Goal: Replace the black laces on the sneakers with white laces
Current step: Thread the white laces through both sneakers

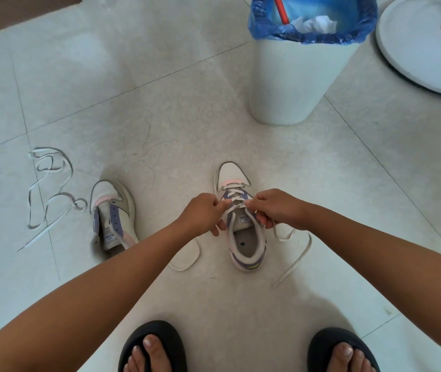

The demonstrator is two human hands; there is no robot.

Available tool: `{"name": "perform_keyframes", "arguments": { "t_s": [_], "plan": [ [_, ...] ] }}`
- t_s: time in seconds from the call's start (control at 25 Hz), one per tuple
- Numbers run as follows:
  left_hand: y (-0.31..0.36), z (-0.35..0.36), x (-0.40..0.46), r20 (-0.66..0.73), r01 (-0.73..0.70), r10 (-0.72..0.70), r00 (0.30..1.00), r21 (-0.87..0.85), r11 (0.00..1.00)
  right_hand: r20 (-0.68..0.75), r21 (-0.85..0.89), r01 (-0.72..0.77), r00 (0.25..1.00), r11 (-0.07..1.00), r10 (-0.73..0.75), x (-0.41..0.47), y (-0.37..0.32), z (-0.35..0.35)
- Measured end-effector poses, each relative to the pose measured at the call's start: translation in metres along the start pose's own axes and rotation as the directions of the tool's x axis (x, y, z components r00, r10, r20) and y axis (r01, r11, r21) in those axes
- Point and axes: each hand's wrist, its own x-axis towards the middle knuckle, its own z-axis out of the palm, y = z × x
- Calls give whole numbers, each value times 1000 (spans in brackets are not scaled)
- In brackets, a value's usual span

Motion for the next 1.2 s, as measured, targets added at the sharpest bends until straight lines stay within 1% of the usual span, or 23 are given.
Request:
{"name": "perform_keyframes", "arguments": {
  "t_s": [0.08,0.12,0.16,0.2,0.24,0.32,0.36,0.4,0.44,0.48,0.52,0.56,0.68,0.76,0.8,0.88,0.96,1.0,1.04,1.08,1.12,1.16,1.2],
  "plan": [
    [6,-4,2,164,157,-148,975,-44,987,21,8,1,1000,1000,-1,4,-3,-2],
    [8,-6,2,220,209,-196,956,-39,977,29,6,1,1000,1000,-1,4,-5,-2],
    [10,-7,2,247,220,-211,946,-10,975,31,2,1,1000,1000,-1,5,-5,-3],
    [10,-7,1,243,188,-190,951,35,982,24,10,2,1000,1000,-2,5,-5,-3],
    [10,-7,0,207,119,-135,969,91,989,11,36,3,1000,999,-4,5,-3,-4],
    [10,-12,-1,92,-51,30,995,240,969,-7,116,-5,1000,993,6,4,0,-6],
    [9,-14,-2,18,-148,152,988,372,917,-6,151,-17,1000,988,18,3,1,-6],
    [5,-16,-3,-67,-253,344,937,549,797,-6,173,-29,1000,984,30,2,2,-6],
    [-1,-16,-5,-94,-334,569,817,727,600,-10,183,-39,999,982,42,1,3,-7],
    [-7,-15,-9,-53,-366,711,701,829,423,-19,184,-50,998,982,54,0,4,-8],
    [-12,-13,-15,-1,-368,766,643,877,310,-27,175,-61,997,983,67,-1,4,-9],
    [-19,-9,-20,27,-352,774,633,900,256,-30,157,-71,997,985,76,-3,5,-11],
    [-48,14,-30,146,-366,716,683,916,163,-12,60,-74,997,995,75,-8,5,-16],
    [-57,20,-33,137,-350,692,709,920,177,13,2,-72,997,997,72,-14,4,-23],
    [-56,17,-33,79,-320,691,719,920,227,37,-29,-73,997,997,74,-17,2,-28],
    [-46,-1,-27,-107,-228,723,682,909,349,104,-77,-54,993,996,62,-24,-5,-34],
    [-26,-26,-24,-302,-170,746,594,859,483,200,-73,1,980,997,14,-32,-14,-31],
    [-13,-36,-23,-367,-185,766,528,831,525,247,-69,30,969,997,-12,-36,-20,-26],
    [0,-43,-22,-387,-236,800,459,815,529,260,-100,66,965,993,-38,-37,-23,-20],
    [13,-45,-22,-381,-305,832,402,801,515,209,-180,104,976,978,-66,-37,-27,-14],
    [26,-44,-23,-361,-378,854,376,782,496,109,-302,136,988,944,-107,-35,-29,-11],
    [36,-40,-25,-339,-446,868,362,755,481,3,-408,160,985,899,-175,-32,-32,-10],
    [45,-34,-26,-328,-502,873,361,721,478,-62,-457,205,964,866,-260,-29,-35,-9]
  ]
}}
